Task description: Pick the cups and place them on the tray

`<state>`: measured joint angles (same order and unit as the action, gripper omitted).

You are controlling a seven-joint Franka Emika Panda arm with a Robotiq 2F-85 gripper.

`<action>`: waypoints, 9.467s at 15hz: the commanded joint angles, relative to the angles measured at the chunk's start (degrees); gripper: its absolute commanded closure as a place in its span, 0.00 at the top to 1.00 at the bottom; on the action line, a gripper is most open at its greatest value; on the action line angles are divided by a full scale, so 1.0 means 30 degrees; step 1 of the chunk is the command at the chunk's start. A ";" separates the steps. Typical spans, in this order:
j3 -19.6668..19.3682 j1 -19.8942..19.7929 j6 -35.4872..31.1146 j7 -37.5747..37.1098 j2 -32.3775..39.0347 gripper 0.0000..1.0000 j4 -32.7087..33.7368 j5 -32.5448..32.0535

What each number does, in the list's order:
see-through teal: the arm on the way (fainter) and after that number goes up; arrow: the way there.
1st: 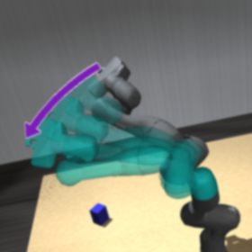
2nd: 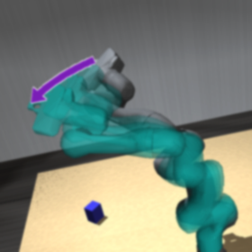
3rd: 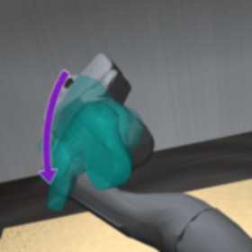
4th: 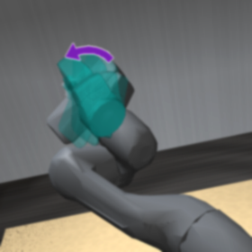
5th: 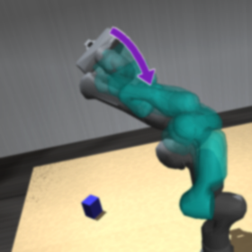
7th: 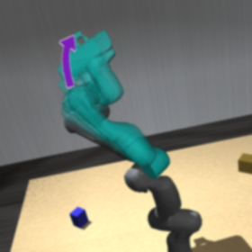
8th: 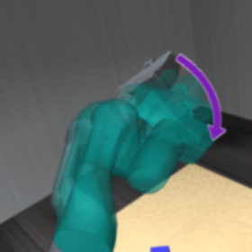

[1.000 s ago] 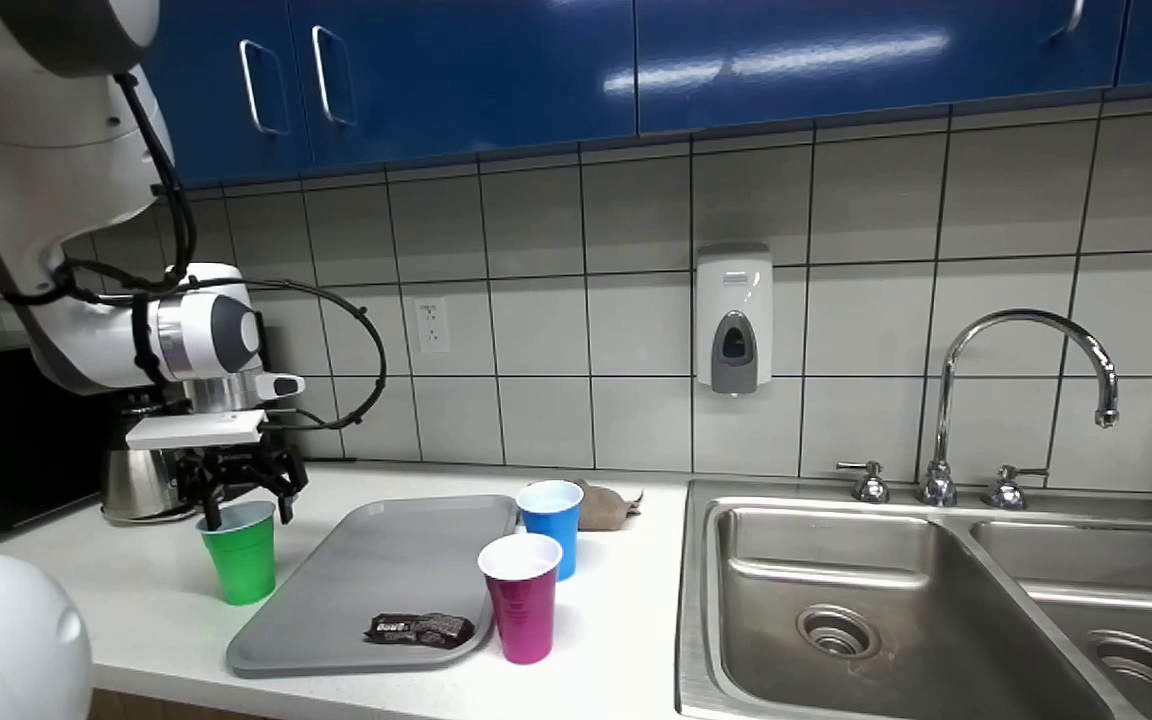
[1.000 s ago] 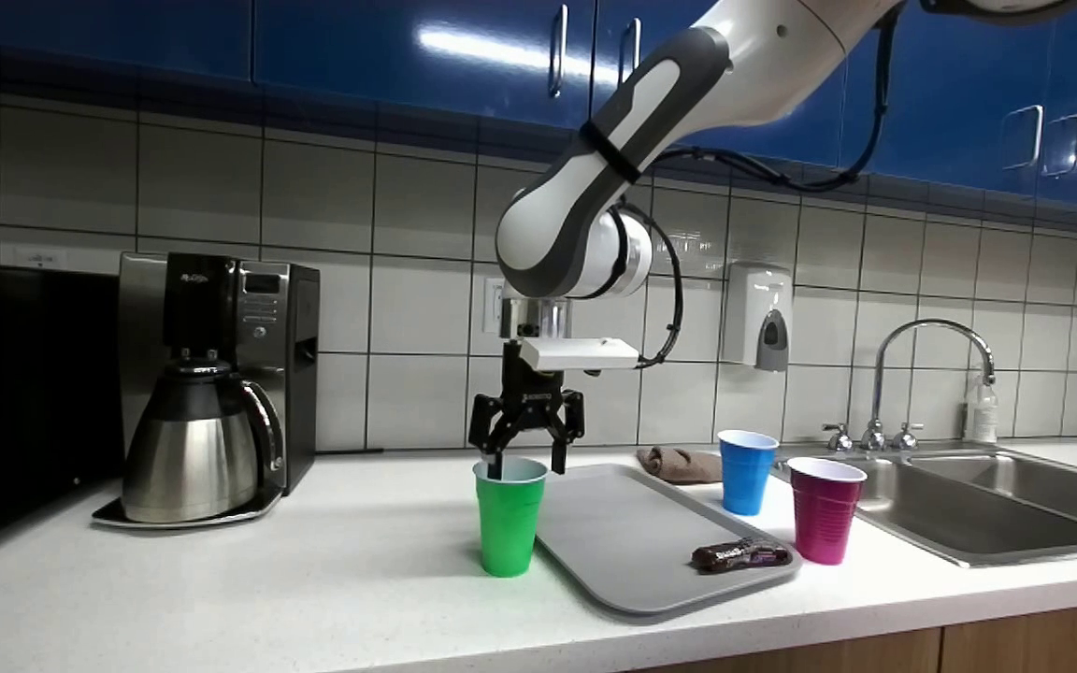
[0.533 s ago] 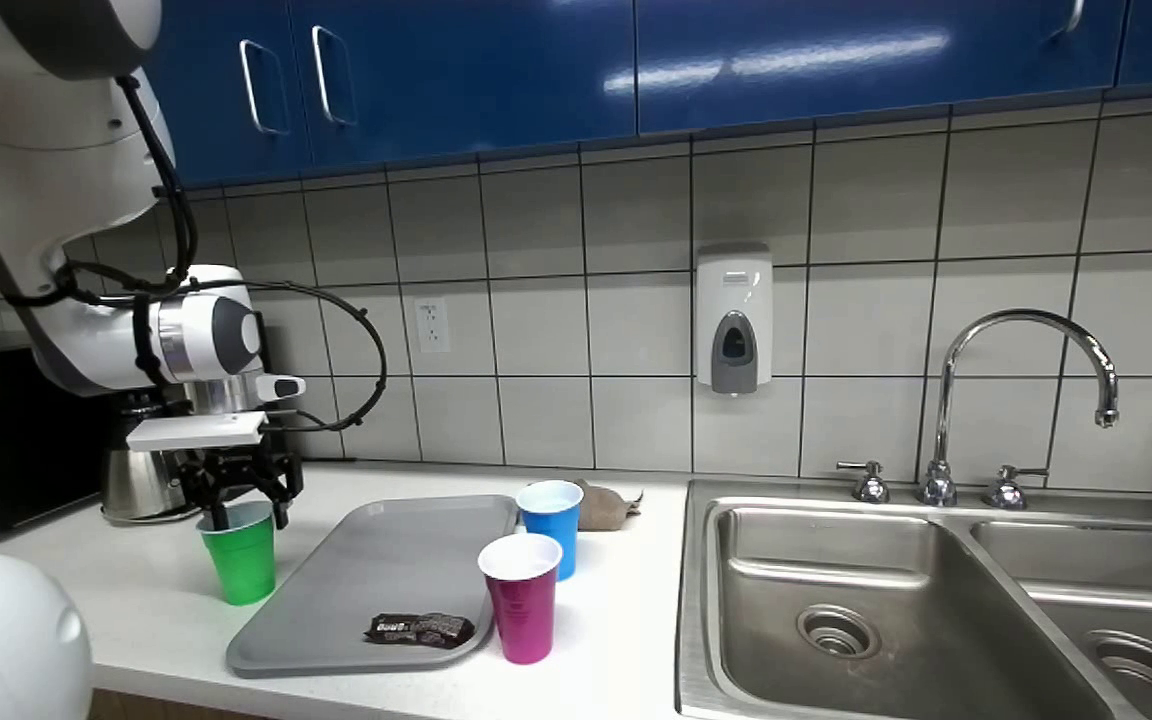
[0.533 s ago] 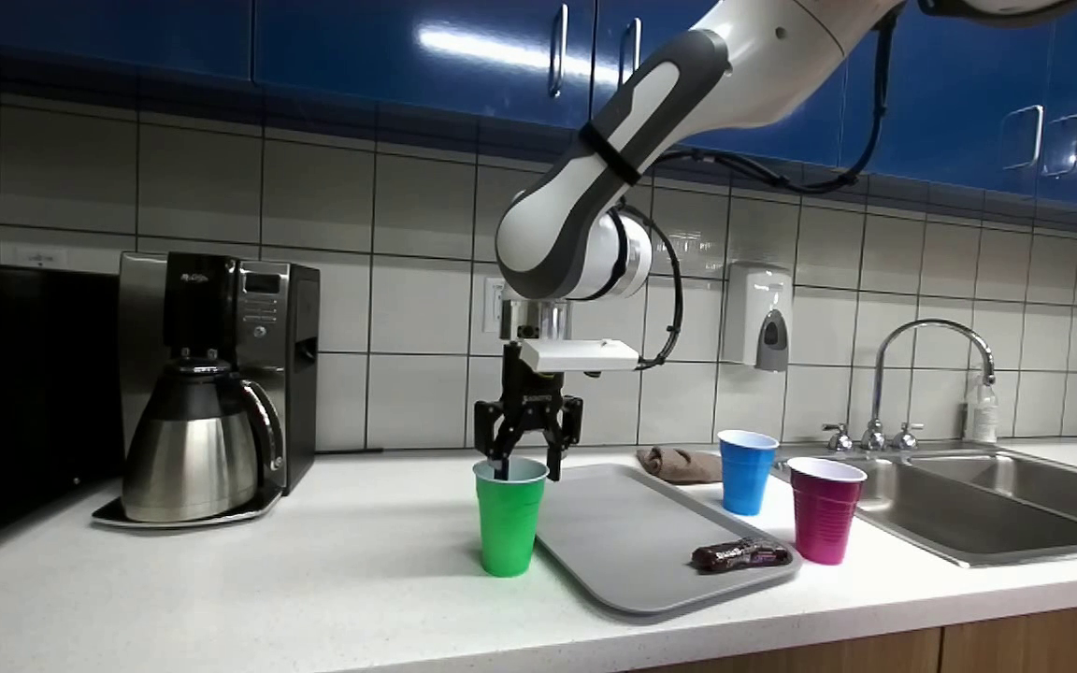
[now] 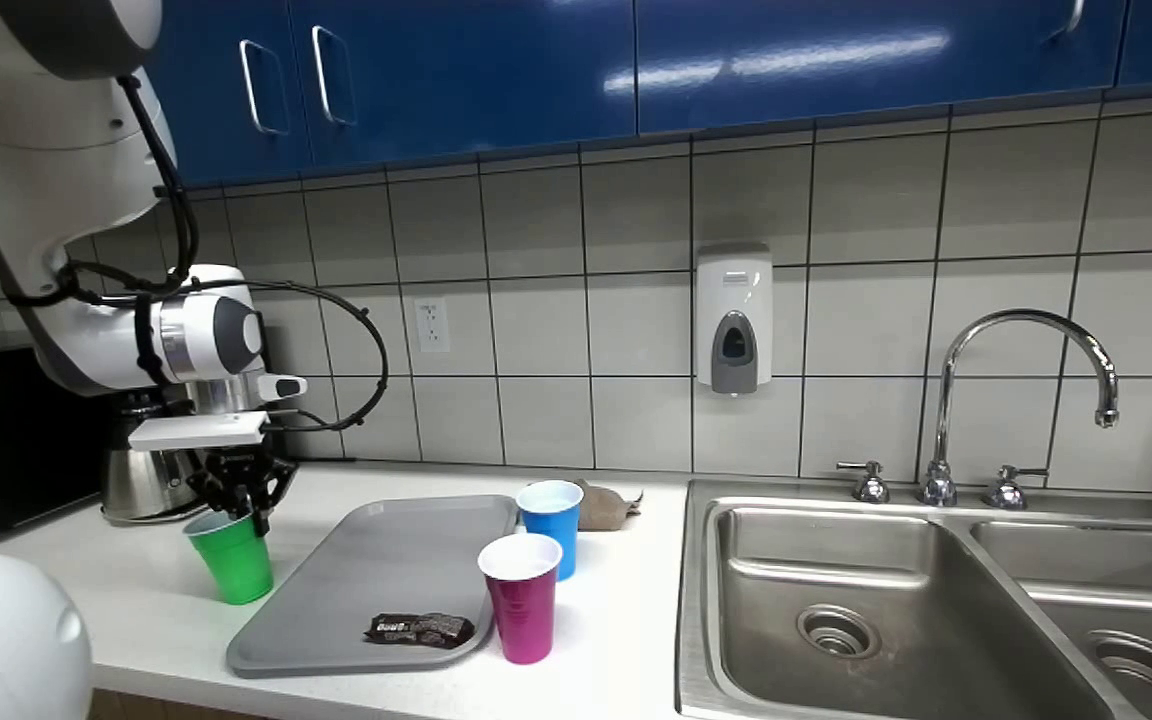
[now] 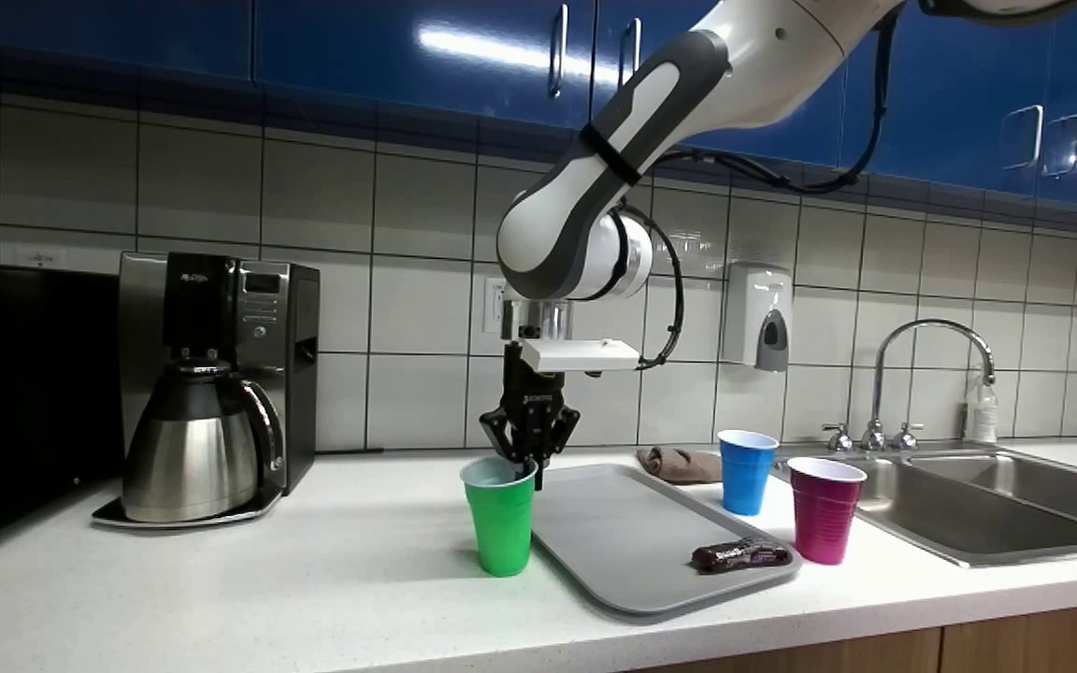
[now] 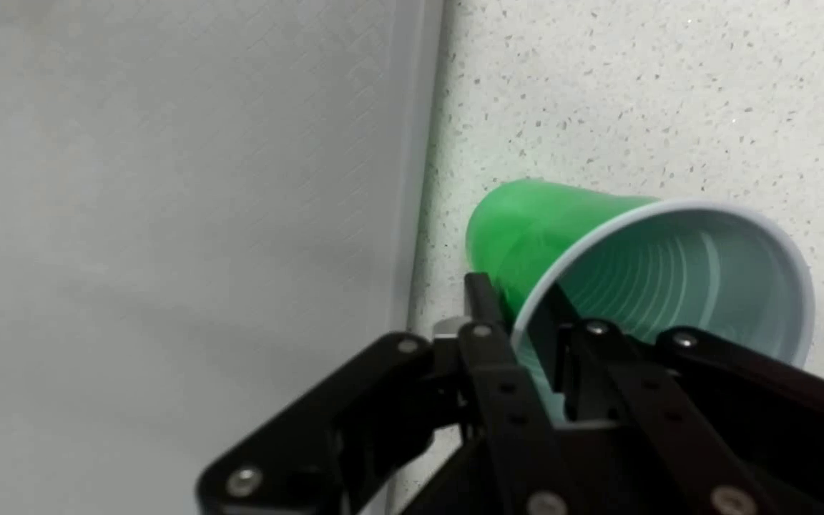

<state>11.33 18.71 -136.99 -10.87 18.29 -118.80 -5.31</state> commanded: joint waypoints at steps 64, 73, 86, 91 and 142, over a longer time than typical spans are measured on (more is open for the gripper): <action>-0.0760 -0.4084 0.3239 0.9364 -0.3730 0.99 -0.3489 0.3310; -0.1464 -0.4091 0.3366 0.8362 -0.5422 1.00 -0.4014 0.2498; -0.2445 -0.4484 0.3189 0.2238 -0.8225 1.00 -0.5916 -0.0114; -0.2541 -0.4948 0.3227 0.0413 -0.8737 1.00 -0.6450 -0.0735; -0.5649 -0.6066 0.1305 -0.5769 -0.2905 0.00 -0.4165 -0.3910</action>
<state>-5.20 0.08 -132.89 -26.17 9.18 -132.10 -15.06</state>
